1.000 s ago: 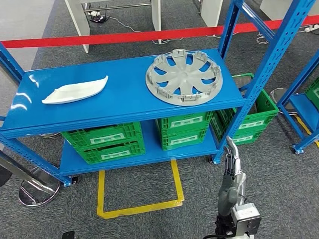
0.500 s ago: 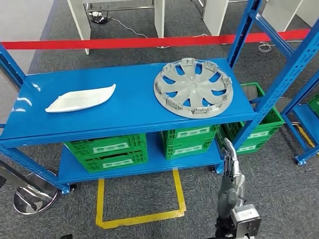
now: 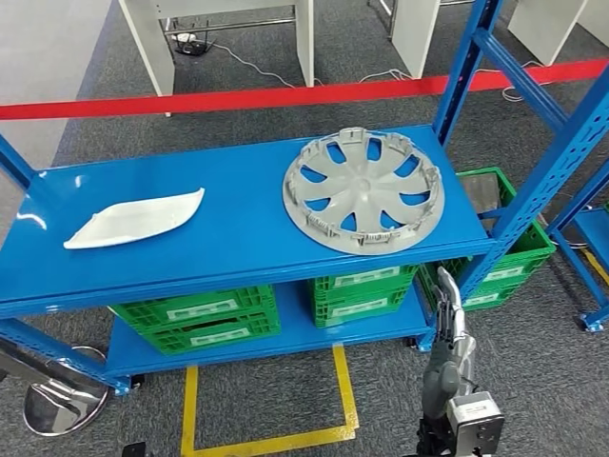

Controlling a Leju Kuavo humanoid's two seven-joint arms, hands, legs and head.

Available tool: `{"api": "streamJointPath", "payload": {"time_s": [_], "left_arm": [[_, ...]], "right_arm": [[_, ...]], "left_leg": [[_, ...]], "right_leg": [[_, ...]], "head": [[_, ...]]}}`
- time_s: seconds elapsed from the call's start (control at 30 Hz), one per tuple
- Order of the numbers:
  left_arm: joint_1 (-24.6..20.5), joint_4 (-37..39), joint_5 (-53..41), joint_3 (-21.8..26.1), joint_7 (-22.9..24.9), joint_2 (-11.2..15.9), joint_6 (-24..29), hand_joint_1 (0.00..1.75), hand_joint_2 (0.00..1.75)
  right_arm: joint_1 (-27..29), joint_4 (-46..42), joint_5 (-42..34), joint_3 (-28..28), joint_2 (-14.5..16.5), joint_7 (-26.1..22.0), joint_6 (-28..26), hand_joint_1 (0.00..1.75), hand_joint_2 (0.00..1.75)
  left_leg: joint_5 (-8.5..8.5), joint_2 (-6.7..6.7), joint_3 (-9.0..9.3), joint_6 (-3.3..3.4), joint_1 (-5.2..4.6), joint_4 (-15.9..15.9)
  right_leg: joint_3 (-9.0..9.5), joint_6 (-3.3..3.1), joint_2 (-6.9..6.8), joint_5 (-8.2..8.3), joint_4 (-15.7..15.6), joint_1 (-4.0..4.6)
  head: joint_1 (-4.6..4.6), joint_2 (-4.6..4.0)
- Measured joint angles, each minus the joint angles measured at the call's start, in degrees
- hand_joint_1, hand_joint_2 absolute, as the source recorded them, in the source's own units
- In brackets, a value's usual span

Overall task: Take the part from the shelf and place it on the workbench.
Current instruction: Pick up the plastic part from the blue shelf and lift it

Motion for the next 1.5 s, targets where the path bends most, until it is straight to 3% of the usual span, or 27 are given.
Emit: {"api": "streamJointPath", "payload": {"time_s": [0.1, 0.13, 0.17, 0.2, 0.27, 0.33, 0.43, 0.67, 0.73, 0.77, 0.8, 0.87, 0.9, 0.93, 1.0, 1.07, 1.17, 1.2, 1.23, 1.27, 1.33, 1.4, 1.47, 1.5], "left_arm": [[0.0, 0.0, 0.0, 0.0, 0.2, 0.0, -0.1, 0.00, 0.00], [0.2, 0.0, 0.0, 0.0, 0.3, 0.0, -0.1, 0.00, 0.00], [0.3, 0.0, 0.0, 0.0, 0.4, 0.0, -0.1, 0.00, 0.00], [0.3, 0.0, 0.0, 0.0, 0.4, 0.0, -0.1, 0.00, 0.00], [0.4, 0.0, 0.0, 0.0, 0.4, 0.1, -0.1, 0.00, 0.00], [0.5, 0.1, 0.0, 0.0, 0.4, 0.3, -0.2, 0.00, 0.00], [0.5, 0.1, -0.3, 0.0, 0.6, 0.3, -0.2, 0.00, 0.00], [0.4, 0.1, -0.4, 0.0, 0.6, 0.4, -0.2, 0.00, 0.00], [0.3, 0.1, -0.5, 0.0, 0.6, 0.3, -0.2, 0.00, 0.00], [0.1, 0.1, -0.7, -0.1, 0.6, 0.3, -0.2, 0.00, 0.00], [0.1, 0.1, -0.8, -0.2, 0.7, 0.3, -0.2, 0.00, 0.00], [0.1, 0.1, -0.9, -0.4, 0.7, 0.3, -0.3, 0.00, 0.00], [0.1, 0.1, -0.9, -0.4, 0.7, 0.3, -0.3, 0.00, 0.00], [0.0, 0.1, -0.9, -0.4, 0.8, 0.2, -0.3, 0.00, 0.00], [0.0, 0.1, -0.9, -0.4, 0.8, 0.3, -0.3, 0.00, 0.00], [-0.1, 0.1, -0.9, -0.4, 0.8, 0.3, -0.3, 0.00, 0.00], [0.0, 0.1, -0.9, -0.4, 0.8, 0.3, -0.3, 0.00, 0.00], [0.1, 0.1, -0.9, -0.4, 0.8, 0.3, -0.3, 0.00, 0.00], [0.1, 0.1, -0.9, -0.4, 0.8, 0.3, -0.3, 0.00, 0.00], [0.2, 0.1, -0.9, -0.4, 0.8, 0.3, -0.3, 0.00, 0.00], [0.1, 0.1, -0.9, -0.4, 0.8, 0.3, -0.3, 0.00, 0.00], [0.1, 0.1, -0.9, -0.5, 0.8, 0.3, -0.3, 0.00, 0.00], [0.0, 0.1, -1.0, -0.5, 0.8, 0.3, -0.3, 0.00, 0.00], [0.1, 0.1, -1.1, -0.5, 0.8, 0.3, -0.3, 0.00, 0.00]], "right_arm": [[-0.1, 0.1, 0.0, 0.0, 0.0, -0.1, 0.0, 0.00, 0.00], [-0.1, 0.2, 0.0, 0.0, 0.0, -0.1, 0.0, 0.00, 0.00], [-0.2, 0.2, 0.0, 0.0, 0.0, -0.2, 0.0, 0.00, 0.00], [-0.3, 0.3, 0.0, 0.0, 0.0, -0.3, 0.0, 0.00, 0.00], [-0.6, 0.5, -0.1, 0.0, 0.0, -0.4, 0.1, 0.00, 0.00], [-0.8, 0.8, -0.2, 0.0, 0.0, -0.5, 0.2, 0.00, 0.00], [-1.0, 1.0, -0.4, 0.0, 0.1, -0.5, 0.5, 0.00, 0.00], [-1.0, 1.0, -0.4, 0.0, 0.1, -0.5, 0.6, 0.00, 0.00], [-1.1, 1.0, -0.5, 0.0, 0.1, -0.5, 0.9, 0.00, 0.00], [-1.1, 1.1, -0.5, 0.0, 0.1, -0.5, 1.1, 0.00, 0.00], [-1.2, 1.3, -0.6, 0.0, 0.1, -0.5, 1.2, 0.00, 0.00], [-1.3, 1.7, -0.6, 0.0, 0.1, -0.5, 1.3, 0.00, 0.00], [-1.3, 1.9, -0.6, 0.1, 0.1, -0.4, 1.3, 0.00, 0.00], [-1.3, 2.0, -0.6, 0.1, 0.1, -0.4, 1.3, 0.00, 0.00], [-1.3, 2.0, -0.7, 0.1, 0.1, -0.4, 1.3, 0.00, 0.00], [-1.3, 2.0, -0.7, 0.1, 0.1, -0.4, 1.3, 0.00, 0.00], [-1.3, 2.0, -0.7, 0.2, 0.1, -0.4, 1.3, 0.00, 0.00], [-1.3, 2.1, -0.7, 0.2, 0.1, -0.4, 1.3, 0.00, 0.00], [-1.3, 2.1, -0.7, 0.2, 0.1, -0.4, 1.3, 0.00, 0.00], [-1.3, 2.1, -0.7, 0.2, 0.1, -0.4, 1.3, 0.00, 0.00], [-1.3, 2.2, -0.7, 0.3, 0.1, -0.4, 1.4, 0.00, 0.00], [-1.3, 2.2, -0.7, 0.3, 0.1, -0.4, 1.6, 0.00, 0.87], [-1.4, 2.1, -0.9, 0.3, 0.1, -0.5, 2.2, 0.00, 1.75], [-1.4, 2.1, -0.9, 0.4, 0.1, -0.6, 2.5, 0.00, 1.75]], "left_leg": [[-3.66, 0.03, -6.82, -0.60, 0.08, 9.1], [-4.61, 0.03, -8.58, -0.61, 0.07, 10.3], [-4.48, 0.03, -9.57, -0.47, 0.03, 9.9], [-2.91, 0.03, -9.88, -0.18, -0.07, 7.9], [2.84, 0.01, -9.38, 0.85, -0.59, 2.2], [6.44, -0.08, -8.77, 1.79, -1.22, -1.4], [6.95, -0.19, -8.11, 2.20, -1.53, -2.0], [6.90, -0.20, -8.03, 2.26, -1.54, -2.2], [7.17, -0.19, -7.43, 2.37, -1.14, -3.1], [7.23, -0.17, -6.94, 2.56, -0.91, -3.8], [7.09, -0.15, -6.34, 2.77, -0.67, -4.4], [5.69, -0.25, -4.76, 2.62, -0.65, -4.6], [5.03, -0.31, -4.18, 2.28, -0.73, -4.6], [4.59, -0.36, -3.71, 1.86, -0.79, -4.6], [4.35, -0.35, -3.62, 1.27, -0.81, -4.6], [2.97, -0.25, -4.28, 0.57, -0.69, -2.8], [-1.70, -0.12, -9.30, -0.33, -0.26, 7.3], [-2.41, -0.10, -10.93, -0.47, -0.11, 10.2], [-1.93, -0.08, -11.70, -0.54, 0.00, 11.1], [-0.31, -0.07, -11.43, -0.52, 0.09, 9.9], [4.29, -0.03, -8.65, -0.23, 0.17, 2.9], [6.38, 0.00, -6.27, 0.21, 0.00, -2.9], [6.14, 0.01, -5.90, 0.67, -0.23, -4.2], [6.22, 0.01, -5.91, 1.00, -0.16, -4.4]], "right_leg": [[1.77, -0.40, 0.09, -1.59, -0.1, 0.04], [2.48, -0.41, 0.20, -2.20, -0.1, 0.09], [3.30, -0.40, 0.30, -2.83, -0.1, 0.15], [4.22, -0.36, 0.36, -3.51, -0.1, 0.23], [5.88, -0.16, 0.36, -4.77, -0.2, 0.37], [6.84, 0.33, 0.50, -5.79, -0.3, 0.50], [7.62, 0.91, 0.68, -6.56, -1.0, 0.58], [7.78, 1.00, 0.68, -6.60, -1.2, 0.60], [8.12, 1.22, 0.63, -6.89, -1.3, 0.69], [6.89, 1.58, 0.55, -8.05, 1.0, 0.68], [4.07, 2.05, 0.48, -9.23, 5.1, 0.62], [0.51, 2.55, 0.27, -5.96, 5.8, 0.32], [0.26, 2.36, 0.24, -3.37, 3.6, 0.26], [1.58, 1.95, 0.23, -0.78, -0.3, 0.30], [1.95, 1.15, 0.30, -0.85, -0.8, 0.33], [2.23, 0.47, 0.21, -0.80, -1.1, 0.10], [2.49, -0.10, -0.06, -1.03, -1.3, -0.05], [2.56, -0.14, -0.09, -1.12, -1.3, -0.04], [2.67, -0.13, -0.08, -1.22, -1.3, -0.04], [2.87, -0.08, -0.06, -1.34, -1.3, -0.05], [3.37, 0.19, -0.04, -1.67, -1.3, -0.05], [3.60, 0.73, -0.03, -1.99, -1.2, 0.13], [3.58, 1.34, -0.05, -2.04, -1.4, 0.25], [3.56, 1.65, -0.07, -2.06, -1.5, 0.21]], "head": [[-0.11, 0.00], [-0.13, 0.00], [-0.13, 0.00], [-0.13, 0.00], [-0.10, 0.00], [-0.15, 0.00], [-0.35, 0.00], [-0.41, 0.00], [-0.35, 0.00], [-0.27, 0.00], [-0.19, 0.00], [-0.09, 0.00], [-0.13, 0.00], [-0.17, 0.00], [-0.22, 0.00], [-0.39, 0.00], [-0.61, 0.00], [-0.58, 0.00], [-0.58, 0.00], [-0.60, 0.00], [-0.59, 0.00], [-0.56, 0.00], [-0.50, 0.00], [-0.46, 0.00]]}}
